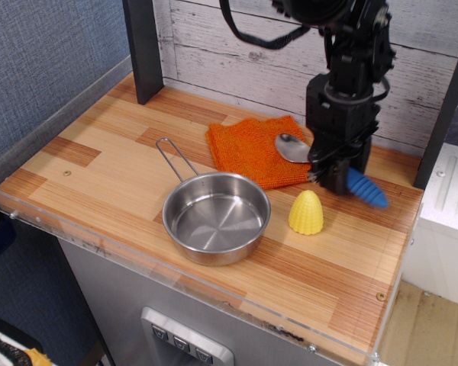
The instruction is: Put the spoon on the left side of the pan
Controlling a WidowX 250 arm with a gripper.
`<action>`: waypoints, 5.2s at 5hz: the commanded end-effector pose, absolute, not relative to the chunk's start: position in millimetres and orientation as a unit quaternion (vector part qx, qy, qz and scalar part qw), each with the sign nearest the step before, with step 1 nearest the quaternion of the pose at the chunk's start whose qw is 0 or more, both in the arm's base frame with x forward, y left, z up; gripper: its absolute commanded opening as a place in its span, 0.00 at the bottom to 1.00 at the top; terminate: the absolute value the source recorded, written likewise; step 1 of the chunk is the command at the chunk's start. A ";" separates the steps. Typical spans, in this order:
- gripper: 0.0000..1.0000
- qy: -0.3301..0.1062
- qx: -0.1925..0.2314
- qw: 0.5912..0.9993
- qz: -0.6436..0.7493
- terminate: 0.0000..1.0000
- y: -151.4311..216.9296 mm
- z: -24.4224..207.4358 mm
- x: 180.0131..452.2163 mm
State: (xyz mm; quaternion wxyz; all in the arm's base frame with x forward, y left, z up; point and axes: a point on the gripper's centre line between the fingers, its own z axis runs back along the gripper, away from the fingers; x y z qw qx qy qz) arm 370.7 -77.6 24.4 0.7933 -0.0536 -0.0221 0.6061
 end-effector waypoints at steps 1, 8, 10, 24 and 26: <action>0.00 -0.069 -0.105 0.779 0.614 0.00 -71.2 86.6 363.7; 0.00 -0.092 -0.077 0.729 0.674 0.00 98.5 124.4 257.9; 0.00 -0.073 -0.057 0.720 0.688 0.00 116.9 80.8 253.7; 1.00 -0.089 -0.120 0.741 0.655 0.00 94.1 141.2 293.8; 1.00 -0.110 -0.110 0.753 0.640 0.00 82.4 165.8 294.7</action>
